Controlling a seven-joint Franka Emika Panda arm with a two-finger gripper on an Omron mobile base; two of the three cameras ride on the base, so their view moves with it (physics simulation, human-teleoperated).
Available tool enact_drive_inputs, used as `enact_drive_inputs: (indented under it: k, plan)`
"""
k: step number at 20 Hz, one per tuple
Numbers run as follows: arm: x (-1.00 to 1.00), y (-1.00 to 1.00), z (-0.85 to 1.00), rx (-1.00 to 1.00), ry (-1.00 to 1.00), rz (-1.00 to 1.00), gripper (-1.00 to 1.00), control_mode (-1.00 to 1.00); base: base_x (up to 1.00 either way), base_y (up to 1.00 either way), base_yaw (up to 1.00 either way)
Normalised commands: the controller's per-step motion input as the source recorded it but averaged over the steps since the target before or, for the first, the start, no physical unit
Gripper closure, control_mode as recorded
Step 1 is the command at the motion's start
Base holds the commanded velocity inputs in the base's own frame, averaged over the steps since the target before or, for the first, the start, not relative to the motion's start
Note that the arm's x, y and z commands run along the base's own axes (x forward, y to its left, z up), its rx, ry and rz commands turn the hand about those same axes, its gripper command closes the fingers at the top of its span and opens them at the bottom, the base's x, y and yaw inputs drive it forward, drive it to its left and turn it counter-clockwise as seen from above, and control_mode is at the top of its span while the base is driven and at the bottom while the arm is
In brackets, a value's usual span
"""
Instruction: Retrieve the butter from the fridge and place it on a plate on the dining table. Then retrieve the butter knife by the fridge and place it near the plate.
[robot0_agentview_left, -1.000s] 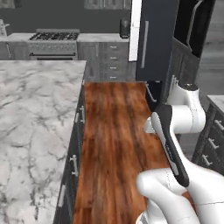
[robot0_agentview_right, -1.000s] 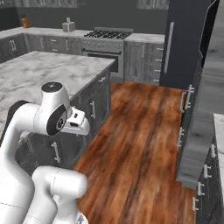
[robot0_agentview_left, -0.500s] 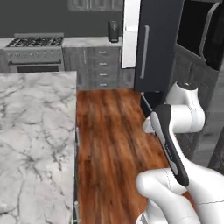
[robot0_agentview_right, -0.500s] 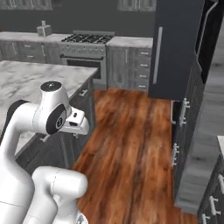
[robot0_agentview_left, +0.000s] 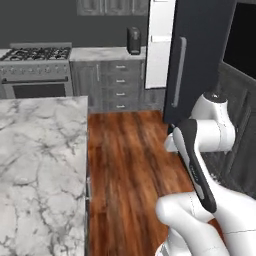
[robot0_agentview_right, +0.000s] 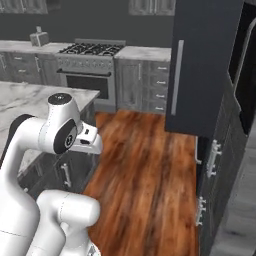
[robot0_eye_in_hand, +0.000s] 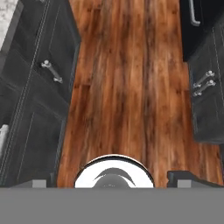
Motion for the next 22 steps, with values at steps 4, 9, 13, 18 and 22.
enact_drive_inputs:
  k: [4, 9, 13, 18, 22]
  plan:
    - [0.00, 0.00, 0.00, 0.00, 0.00, 0.00, -1.00, 1.00, 1.00, 0.35, 0.00]
    - [0.00, 0.00, 0.00, 0.00, 0.00, 0.00, -1.00, 1.00, 1.00, 0.30, 0.00]
    - [0.00, 0.00, 0.00, 0.00, 0.00, 0.00, -1.00, 1.00, 1.00, 0.14, -0.06]
    - [0.00, 0.00, 0.00, 0.00, 0.00, 0.00, -1.00, 1.00, 1.00, 0.37, -0.13]
    - [0.00, 0.00, 0.00, 0.00, 0.00, 0.00, -1.00, 1.00, 1.00, 0.22, -0.05]
